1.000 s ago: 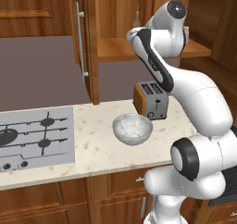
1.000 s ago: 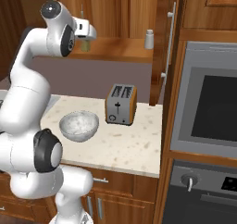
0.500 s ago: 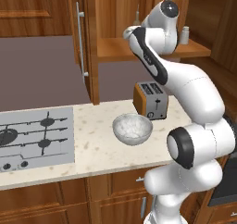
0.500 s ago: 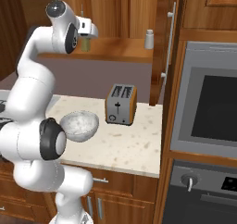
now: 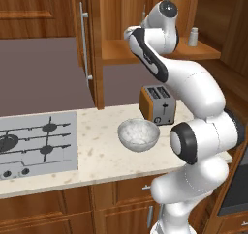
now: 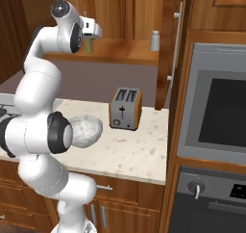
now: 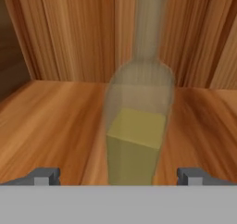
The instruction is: Retrieve the bottle and the shaker from the cabinet and place them next to the mixing bowl on the counter. Then add garlic from the fridge to the mixing bowl.
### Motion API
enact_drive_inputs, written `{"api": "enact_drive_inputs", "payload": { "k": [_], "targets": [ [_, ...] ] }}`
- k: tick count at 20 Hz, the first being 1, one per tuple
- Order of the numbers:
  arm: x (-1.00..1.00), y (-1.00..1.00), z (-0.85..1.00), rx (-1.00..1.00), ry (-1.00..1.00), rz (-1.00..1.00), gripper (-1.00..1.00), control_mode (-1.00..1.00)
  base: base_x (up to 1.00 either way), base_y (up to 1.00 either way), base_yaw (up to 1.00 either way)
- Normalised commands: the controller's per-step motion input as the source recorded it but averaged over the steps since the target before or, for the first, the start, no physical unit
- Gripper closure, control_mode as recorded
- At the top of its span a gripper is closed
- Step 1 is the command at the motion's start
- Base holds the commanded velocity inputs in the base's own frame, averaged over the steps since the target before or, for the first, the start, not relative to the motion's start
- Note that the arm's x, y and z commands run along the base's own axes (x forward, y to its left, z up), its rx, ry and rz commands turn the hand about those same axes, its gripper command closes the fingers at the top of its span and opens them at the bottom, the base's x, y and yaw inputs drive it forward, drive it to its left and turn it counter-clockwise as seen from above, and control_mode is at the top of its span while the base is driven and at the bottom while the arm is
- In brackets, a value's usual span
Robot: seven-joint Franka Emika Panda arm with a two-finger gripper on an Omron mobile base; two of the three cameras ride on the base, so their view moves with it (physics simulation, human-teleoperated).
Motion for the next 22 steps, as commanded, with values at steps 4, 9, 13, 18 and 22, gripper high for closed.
{"api": "enact_drive_inputs", "payload": {
  "k": [4,9,13,18,22],
  "targets": [
    [0.25,0.00,-0.03,0.00,0.00,0.00,-1.00,-1.00,0.00,0.00,0.00],
    [0.17,0.00,0.00,0.00,0.00,0.00,-1.00,-1.00,0.00,0.00,0.00],
    [0.21,0.00,-0.01,0.00,0.00,0.00,-1.00,-1.00,0.00,0.00,0.00],
    [0.20,0.00,-0.10,0.00,-0.01,0.00,-1.00,-1.00,0.00,0.00,0.00],
    [0.16,0.02,-0.05,0.00,-0.01,0.00,1.00,-1.00,0.00,0.00,0.00]
  ]
}}
